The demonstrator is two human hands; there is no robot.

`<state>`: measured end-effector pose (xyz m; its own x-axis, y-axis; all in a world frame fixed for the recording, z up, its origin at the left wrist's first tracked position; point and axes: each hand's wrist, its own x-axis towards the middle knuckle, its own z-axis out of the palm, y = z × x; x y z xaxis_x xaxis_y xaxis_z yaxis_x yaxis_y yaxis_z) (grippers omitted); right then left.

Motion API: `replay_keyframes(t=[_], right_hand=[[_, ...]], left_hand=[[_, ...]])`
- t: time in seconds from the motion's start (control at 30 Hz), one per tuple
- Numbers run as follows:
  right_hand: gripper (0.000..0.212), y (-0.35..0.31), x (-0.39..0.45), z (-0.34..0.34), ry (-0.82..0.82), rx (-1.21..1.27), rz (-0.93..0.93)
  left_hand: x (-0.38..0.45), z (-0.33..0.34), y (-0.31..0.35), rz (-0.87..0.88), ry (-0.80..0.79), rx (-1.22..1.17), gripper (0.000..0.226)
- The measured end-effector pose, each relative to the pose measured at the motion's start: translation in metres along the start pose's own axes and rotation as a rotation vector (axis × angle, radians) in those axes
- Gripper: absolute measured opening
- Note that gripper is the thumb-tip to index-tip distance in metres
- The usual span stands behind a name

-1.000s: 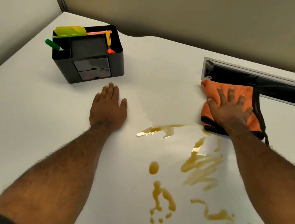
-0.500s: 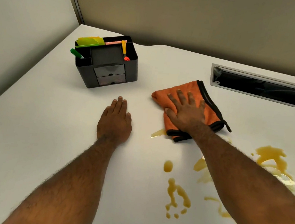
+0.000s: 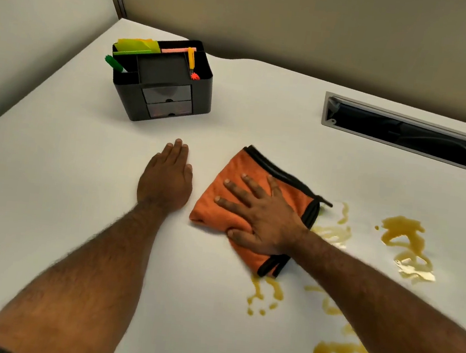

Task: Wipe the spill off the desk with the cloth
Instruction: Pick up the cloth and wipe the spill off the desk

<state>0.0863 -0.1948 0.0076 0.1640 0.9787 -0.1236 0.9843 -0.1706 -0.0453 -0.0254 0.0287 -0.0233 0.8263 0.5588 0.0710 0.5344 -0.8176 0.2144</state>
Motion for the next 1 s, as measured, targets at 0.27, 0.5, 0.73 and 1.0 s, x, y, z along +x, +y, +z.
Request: replay_keyframes(t=[0.27, 0.5, 0.73, 1.0], right_hand=[[0.063, -0.045, -0.063, 0.017, 0.018, 0.069, 0.066], [0.058, -0.007, -0.036, 0.014, 0.095, 0.167, 0.568], [0.06, 0.035, 0.025, 0.009, 0.122, 0.179, 0.725], [0.063, 0.047, 0.093, -0.004, 0.099, 0.176, 0.718]], left_hand=[[0.0, 0.002, -0.002, -0.008, -0.034, -0.015, 0.061], [0.0, 0.003, -0.001, -0.005, -0.02, -0.014, 0.059], [0.0, 0.004, 0.0, -0.021, -0.017, 0.009, 0.059], [0.001, 0.004, 0.005, -0.026, 0.011, 0.022, 0.058]])
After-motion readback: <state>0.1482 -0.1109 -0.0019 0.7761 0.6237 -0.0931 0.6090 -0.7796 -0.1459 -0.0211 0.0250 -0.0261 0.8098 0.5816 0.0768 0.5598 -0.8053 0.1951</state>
